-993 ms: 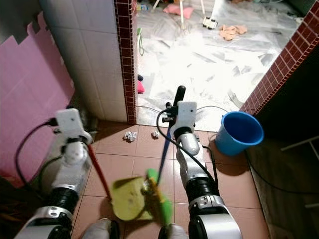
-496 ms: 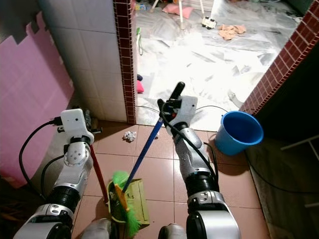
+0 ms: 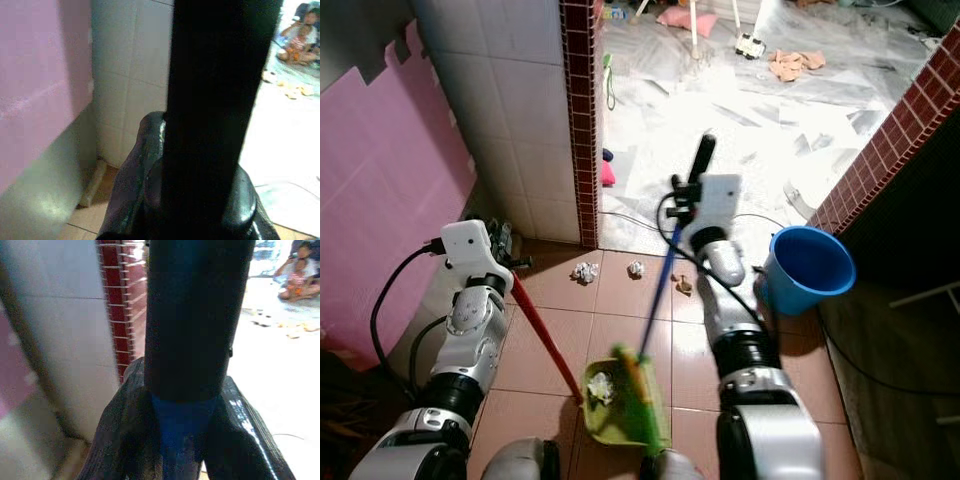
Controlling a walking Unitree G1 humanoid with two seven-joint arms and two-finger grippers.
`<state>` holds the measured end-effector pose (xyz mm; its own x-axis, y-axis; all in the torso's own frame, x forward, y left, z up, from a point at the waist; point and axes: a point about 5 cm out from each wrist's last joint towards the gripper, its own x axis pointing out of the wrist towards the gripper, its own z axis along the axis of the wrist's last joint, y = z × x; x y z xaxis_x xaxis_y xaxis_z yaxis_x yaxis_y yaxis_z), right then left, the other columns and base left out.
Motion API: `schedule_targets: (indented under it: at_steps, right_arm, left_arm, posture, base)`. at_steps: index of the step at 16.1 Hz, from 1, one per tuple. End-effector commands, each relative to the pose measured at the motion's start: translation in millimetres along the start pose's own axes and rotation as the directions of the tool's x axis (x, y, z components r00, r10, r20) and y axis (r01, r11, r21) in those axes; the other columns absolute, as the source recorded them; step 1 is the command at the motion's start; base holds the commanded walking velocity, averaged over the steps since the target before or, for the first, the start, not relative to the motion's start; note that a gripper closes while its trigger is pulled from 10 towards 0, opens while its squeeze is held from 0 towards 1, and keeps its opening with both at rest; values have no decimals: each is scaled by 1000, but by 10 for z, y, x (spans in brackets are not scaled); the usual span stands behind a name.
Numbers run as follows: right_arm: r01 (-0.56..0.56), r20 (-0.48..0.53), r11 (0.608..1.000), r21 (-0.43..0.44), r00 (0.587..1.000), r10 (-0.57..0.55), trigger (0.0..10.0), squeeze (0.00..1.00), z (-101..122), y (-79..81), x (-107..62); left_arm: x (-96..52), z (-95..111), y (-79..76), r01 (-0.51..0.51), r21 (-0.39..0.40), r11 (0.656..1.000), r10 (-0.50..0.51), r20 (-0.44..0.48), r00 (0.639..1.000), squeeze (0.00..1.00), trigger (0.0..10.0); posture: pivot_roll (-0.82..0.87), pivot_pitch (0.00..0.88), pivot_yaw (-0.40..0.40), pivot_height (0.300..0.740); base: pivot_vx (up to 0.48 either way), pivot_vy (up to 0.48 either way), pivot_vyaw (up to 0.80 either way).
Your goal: Sweep floor
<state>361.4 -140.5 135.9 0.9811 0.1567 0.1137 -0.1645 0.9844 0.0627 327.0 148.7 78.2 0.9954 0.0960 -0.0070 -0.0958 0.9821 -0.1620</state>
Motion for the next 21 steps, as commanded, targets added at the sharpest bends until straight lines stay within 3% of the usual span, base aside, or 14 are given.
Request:
schedule_targets:
  at_steps: [1,3,4,6,9,11,13,16,21]
  right_arm:
    - [14,17,999,-47,1000,-13,10000,0,37,-63,4]
    - [29,14,997,-67,999,-29,10000,0,16,-86,-15]
    - [106,16,975,-193,994,-105,10000,0,-13,-170,-46]
    - [150,-20,959,-242,987,-159,10000,0,-117,-219,-94]
    - [133,-121,966,-224,979,-163,10000,0,-431,-185,-270]
    - [123,-110,980,-154,984,-141,10000,0,-417,-165,-255]
    - [164,-145,982,-93,974,-176,10000,0,-479,-156,-267]
    - [154,-120,981,-122,978,-168,10000,0,-502,-72,-303]
    - [182,-71,977,-116,979,-191,10000,0,-447,-52,-277]
  left_arm:
    - [63,128,-49,37,-9,999,-37,46,998,0,10000]
    - [51,120,-45,46,12,999,-47,45,998,0,10000]
    - [42,116,-42,58,8,998,-58,44,997,0,10000]
    - [35,121,-41,63,9,998,-64,49,997,0,10000]
    - [-36,54,-56,118,30,993,-119,31,992,0,10000]
    - [-106,-44,60,86,79,993,-87,12,996,0,10000]
    - [-108,-89,164,24,76,997,-23,-22,1000,0,10000]
    - [-148,-154,209,3,108,994,3,-55,999,0,10000]
    - [-82,-16,49,61,156,986,-58,-24,998,0,10000]
  posture:
    - [29,51,-53,740]
    - [30,54,-52,740]
    - [30,56,-53,740]
    - [28,57,-56,740]
    - [30,57,-58,740]
    - [28,53,-49,740]
    - [35,48,-51,740]
    - [35,31,-45,740]
    - [30,0,-4,740]
  base:
    - [0,0,0]
    - [0,0,0]
    - [0,0,0]
    - [0,0,0]
    - [0,0,0]
    - [0,0,0]
    - [0,0,0]
    - [0,0,0]
    - [0,0,0]
